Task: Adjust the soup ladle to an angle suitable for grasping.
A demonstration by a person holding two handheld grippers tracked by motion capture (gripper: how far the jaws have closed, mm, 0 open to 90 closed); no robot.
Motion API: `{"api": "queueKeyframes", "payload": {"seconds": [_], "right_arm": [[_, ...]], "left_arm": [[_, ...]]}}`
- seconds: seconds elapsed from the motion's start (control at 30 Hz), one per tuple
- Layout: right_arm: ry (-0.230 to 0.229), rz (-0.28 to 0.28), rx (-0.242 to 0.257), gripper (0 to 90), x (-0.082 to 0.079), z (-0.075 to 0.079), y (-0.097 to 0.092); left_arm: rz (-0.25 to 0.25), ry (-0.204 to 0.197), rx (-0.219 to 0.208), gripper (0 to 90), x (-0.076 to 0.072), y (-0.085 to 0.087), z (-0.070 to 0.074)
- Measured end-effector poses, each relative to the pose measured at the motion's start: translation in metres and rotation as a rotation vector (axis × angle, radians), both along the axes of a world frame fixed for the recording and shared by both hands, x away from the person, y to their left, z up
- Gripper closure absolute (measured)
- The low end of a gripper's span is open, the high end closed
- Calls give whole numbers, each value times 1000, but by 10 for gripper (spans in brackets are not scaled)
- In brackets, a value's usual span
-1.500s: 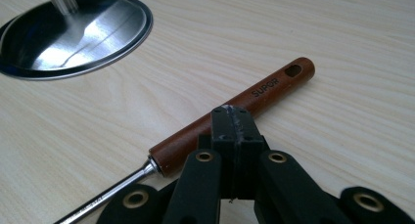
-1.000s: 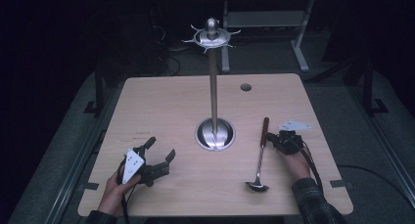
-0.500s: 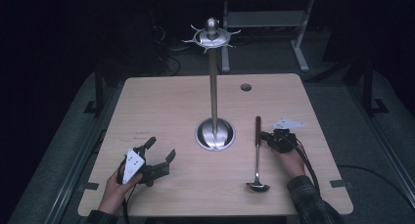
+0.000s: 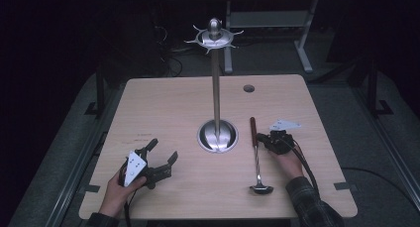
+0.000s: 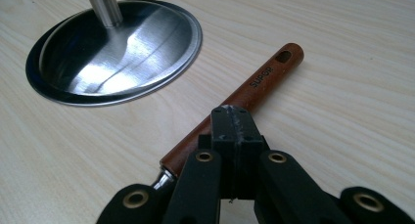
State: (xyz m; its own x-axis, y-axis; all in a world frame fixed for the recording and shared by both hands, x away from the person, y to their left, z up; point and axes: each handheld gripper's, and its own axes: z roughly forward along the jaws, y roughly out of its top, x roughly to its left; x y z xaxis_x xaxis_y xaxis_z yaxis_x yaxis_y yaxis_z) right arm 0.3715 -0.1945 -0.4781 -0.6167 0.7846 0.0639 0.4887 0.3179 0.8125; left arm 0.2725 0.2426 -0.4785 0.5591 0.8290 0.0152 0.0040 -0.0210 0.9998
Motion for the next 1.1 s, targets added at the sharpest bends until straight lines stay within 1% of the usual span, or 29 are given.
{"api": "queueKeyframes", "payload": {"seconds": [0.27,0.37,0.43,0.47,0.53,0.63,0.67,0.7,0.73,0.77,0.8,0.83,0.87,0.9,0.93,0.97,1.0,1.07,1.1], "right_arm": [[-2,21,-5,897,-1,0,5],[15,20,-3,897,-1,0,6],[16,21,1,897,-1,0,5],[23,18,11,898,-3,3,4],[27,11,11,898,-4,6,3],[64,10,-14,897,-8,19,4],[84,18,-28,897,-10,23,4],[94,23,-50,897,-13,28,5],[135,44,-80,898,-19,35,6],[135,44,-80,898,-19,35,6],[151,58,-89,897,-23,38,7],[172,67,-99,897,-26,40,8],[203,90,-109,897,-32,44,11],[203,90,-109,897,-32,44,11],[225,106,-127,897,-37,48,15],[225,106,-127,897,-37,48,15],[242,134,-147,897,-43,50,20],[259,160,-171,897,-49,50,26],[259,160,-171,897,-49,50,26]], "left_arm": [[-4,0,-2,136,0,0,0],[-4,1,-3,136,0,0,0],[-5,0,-4,136,0,0,0],[-6,-1,-6,136,0,0,0],[-7,0,-7,136,0,0,0],[-7,1,-5,136,0,0,0],[-8,1,-6,136,0,0,0],[-8,1,-5,136,0,0,0],[-9,0,-6,136,0,0,0],[-10,2,-6,136,0,0,0],[-11,0,-4,136,0,0,0],[-10,0,-4,136,0,0,0],[-10,0,-4,136,0,0,0],[-11,0,-4,136,0,0,0],[-10,0,-4,136,0,0,0],[-10,0,-4,136,0,0,0],[-11,1,-7,136,0,0,0],[-13,-2,-2,136,0,0,0],[-13,-2,-2,136,0,0,0]]}}
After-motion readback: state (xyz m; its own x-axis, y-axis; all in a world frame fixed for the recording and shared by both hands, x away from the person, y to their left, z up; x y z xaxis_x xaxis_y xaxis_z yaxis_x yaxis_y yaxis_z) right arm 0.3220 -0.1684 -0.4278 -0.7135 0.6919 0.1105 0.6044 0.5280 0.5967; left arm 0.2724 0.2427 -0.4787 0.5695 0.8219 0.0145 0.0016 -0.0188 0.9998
